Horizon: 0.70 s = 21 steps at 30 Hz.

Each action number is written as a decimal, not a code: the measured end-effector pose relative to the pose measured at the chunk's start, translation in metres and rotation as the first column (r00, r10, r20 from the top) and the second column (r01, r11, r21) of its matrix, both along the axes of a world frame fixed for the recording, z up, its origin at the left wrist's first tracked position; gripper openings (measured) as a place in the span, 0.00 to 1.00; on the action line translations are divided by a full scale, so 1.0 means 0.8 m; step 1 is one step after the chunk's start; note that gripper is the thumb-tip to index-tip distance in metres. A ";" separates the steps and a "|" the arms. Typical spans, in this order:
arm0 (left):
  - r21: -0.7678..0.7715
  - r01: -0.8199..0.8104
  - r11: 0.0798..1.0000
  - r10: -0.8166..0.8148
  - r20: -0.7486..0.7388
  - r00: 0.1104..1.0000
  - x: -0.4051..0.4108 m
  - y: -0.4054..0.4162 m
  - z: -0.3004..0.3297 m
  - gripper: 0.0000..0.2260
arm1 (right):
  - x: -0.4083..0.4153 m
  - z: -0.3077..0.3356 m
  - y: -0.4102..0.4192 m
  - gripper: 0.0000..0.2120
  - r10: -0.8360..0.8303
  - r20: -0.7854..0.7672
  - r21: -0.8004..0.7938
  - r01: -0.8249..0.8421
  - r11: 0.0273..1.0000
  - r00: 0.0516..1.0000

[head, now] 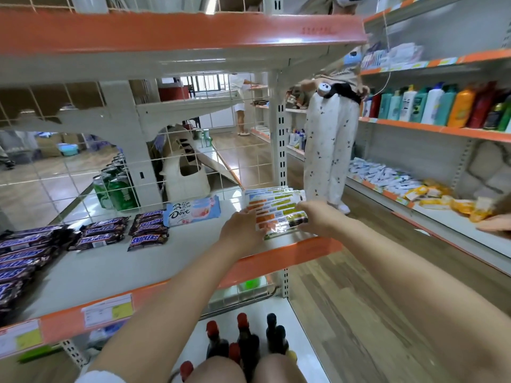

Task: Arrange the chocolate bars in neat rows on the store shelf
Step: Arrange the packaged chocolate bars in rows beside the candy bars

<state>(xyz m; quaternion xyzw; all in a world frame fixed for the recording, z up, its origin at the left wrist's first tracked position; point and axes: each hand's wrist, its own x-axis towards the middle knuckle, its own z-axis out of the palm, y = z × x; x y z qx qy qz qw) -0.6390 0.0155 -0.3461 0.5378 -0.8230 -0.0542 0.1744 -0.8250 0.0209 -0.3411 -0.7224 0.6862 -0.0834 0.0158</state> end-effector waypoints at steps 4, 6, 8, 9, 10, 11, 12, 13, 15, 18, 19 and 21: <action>0.015 -0.012 1.000 0.012 0.009 1.000 0.001 -0.004 0.000 0.19 | 0.001 -0.007 -0.010 0.20 0.039 -0.080 0.048 -0.035 0.998 0.996; 0.026 -0.022 0.999 0.021 0.007 1.000 0.002 -0.007 -0.001 0.18 | 0.002 -0.009 -0.015 0.19 0.066 -0.153 0.045 -0.059 0.997 0.986; 0.031 -0.041 0.999 0.041 0.012 0.999 0.005 -0.012 -0.004 0.19 | 0.003 -0.009 -0.017 0.19 0.103 -0.237 0.033 -0.098 0.995 0.966; 0.033 -0.053 0.998 0.052 0.014 0.999 0.006 -0.015 -0.005 0.20 | 0.003 -0.009 -0.018 0.19 0.122 -0.279 0.027 -0.119 0.993 0.953; 0.037 -0.064 0.997 0.063 0.015 0.998 0.008 -0.017 -0.006 0.21 | 0.003 -0.009 -0.020 0.18 0.139 -0.318 0.019 -0.140 0.990 0.938; 0.039 -0.072 0.997 0.071 0.019 0.997 0.009 -0.019 -0.007 0.22 | 0.003 -0.008 -0.021 0.17 0.154 -0.353 0.016 -0.159 0.987 0.923; 0.042 -0.079 0.996 0.079 0.020 0.997 0.010 -0.022 -0.008 0.21 | 0.004 -0.007 -0.023 0.17 0.168 -0.383 0.020 -0.173 0.985 0.908; 0.042 -0.085 0.995 0.084 0.020 0.996 0.011 -0.024 -0.008 0.21 | 0.006 -0.004 -0.024 0.16 0.180 -0.410 0.030 -0.184 0.983 0.894; 0.034 -0.086 0.996 0.086 0.016 0.996 0.012 -0.026 -0.010 0.21 | 0.009 0.002 -0.027 0.15 0.200 -0.451 0.059 -0.194 0.979 0.870; 0.019 -0.078 0.997 0.078 -0.001 0.997 0.013 -0.029 -0.014 0.20 | 0.014 0.008 -0.030 0.15 0.217 -0.495 0.097 -0.195 0.976 0.841; 0.017 -0.078 0.997 0.078 -0.003 0.997 0.014 -0.030 -0.015 0.20 | 0.017 0.010 -0.031 0.15 0.219 -0.508 0.106 -0.192 0.976 0.833; 0.018 -0.085 0.996 0.085 -0.001 0.996 0.015 -0.033 -0.018 0.20 | 0.021 0.012 -0.035 0.17 0.226 -0.534 0.125 -0.188 0.974 0.815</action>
